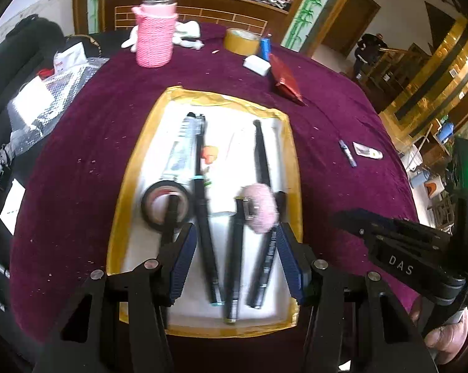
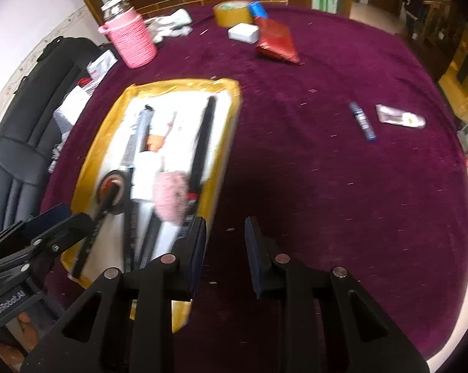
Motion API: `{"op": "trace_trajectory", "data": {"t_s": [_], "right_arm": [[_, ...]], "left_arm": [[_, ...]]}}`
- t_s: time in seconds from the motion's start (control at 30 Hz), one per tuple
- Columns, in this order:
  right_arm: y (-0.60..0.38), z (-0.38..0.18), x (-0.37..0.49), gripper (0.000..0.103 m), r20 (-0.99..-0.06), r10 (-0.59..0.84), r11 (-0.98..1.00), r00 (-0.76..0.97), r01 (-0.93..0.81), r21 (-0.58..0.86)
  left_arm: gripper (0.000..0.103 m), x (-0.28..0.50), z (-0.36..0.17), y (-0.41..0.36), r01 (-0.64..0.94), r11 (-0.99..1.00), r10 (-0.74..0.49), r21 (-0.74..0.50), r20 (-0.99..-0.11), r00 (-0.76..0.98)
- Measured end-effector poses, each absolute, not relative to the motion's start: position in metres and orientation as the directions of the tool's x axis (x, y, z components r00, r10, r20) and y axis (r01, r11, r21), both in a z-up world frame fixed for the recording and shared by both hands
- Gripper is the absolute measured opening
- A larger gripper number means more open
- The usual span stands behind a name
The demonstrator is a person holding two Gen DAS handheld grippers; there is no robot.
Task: Organize objects
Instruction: 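Open both grippers to release the markers in the tray, then move both grippers back toward the cream tube and blue pen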
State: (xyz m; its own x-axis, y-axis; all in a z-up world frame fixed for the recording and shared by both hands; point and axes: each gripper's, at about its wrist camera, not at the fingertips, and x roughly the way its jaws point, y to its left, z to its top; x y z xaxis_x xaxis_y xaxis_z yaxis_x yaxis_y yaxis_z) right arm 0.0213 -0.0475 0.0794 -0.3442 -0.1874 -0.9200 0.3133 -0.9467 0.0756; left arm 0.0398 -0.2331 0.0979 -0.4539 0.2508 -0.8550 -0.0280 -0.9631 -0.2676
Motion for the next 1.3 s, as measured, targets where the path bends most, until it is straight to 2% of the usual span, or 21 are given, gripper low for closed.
{"op": "trace_trajectory", "data": {"t_s": [0.63,0.9,1.07,1.3], "right_arm": [[0.047,0.069,-0.001,0.023,-0.936,-0.118,-0.953,-0.332,0.303,0.013],[0.072,0.063,-0.015,0.023,-0.945,-0.124,-0.945,-0.303,0.326,0.020],[0.126,0.063,-0.062,0.023,-0.942,-0.128,-0.970,-0.309,0.237,0.054],[0.196,0.071,-0.160,0.023,-0.924,-0.114,-0.989,-0.365,0.133,0.070]], "left_arm": [[0.047,0.042,0.089,-0.133,-0.039,-0.961,0.264,-0.272,-0.873,-0.410],[0.047,0.044,0.078,-0.107,-0.011,-0.945,0.307,-0.327,-0.874,-0.376],[0.047,0.051,0.067,-0.086,-0.028,-0.931,0.351,-0.363,-0.877,-0.327],[0.047,0.065,0.057,-0.088,0.020,-0.938,0.324,-0.347,-0.895,-0.307]]}}
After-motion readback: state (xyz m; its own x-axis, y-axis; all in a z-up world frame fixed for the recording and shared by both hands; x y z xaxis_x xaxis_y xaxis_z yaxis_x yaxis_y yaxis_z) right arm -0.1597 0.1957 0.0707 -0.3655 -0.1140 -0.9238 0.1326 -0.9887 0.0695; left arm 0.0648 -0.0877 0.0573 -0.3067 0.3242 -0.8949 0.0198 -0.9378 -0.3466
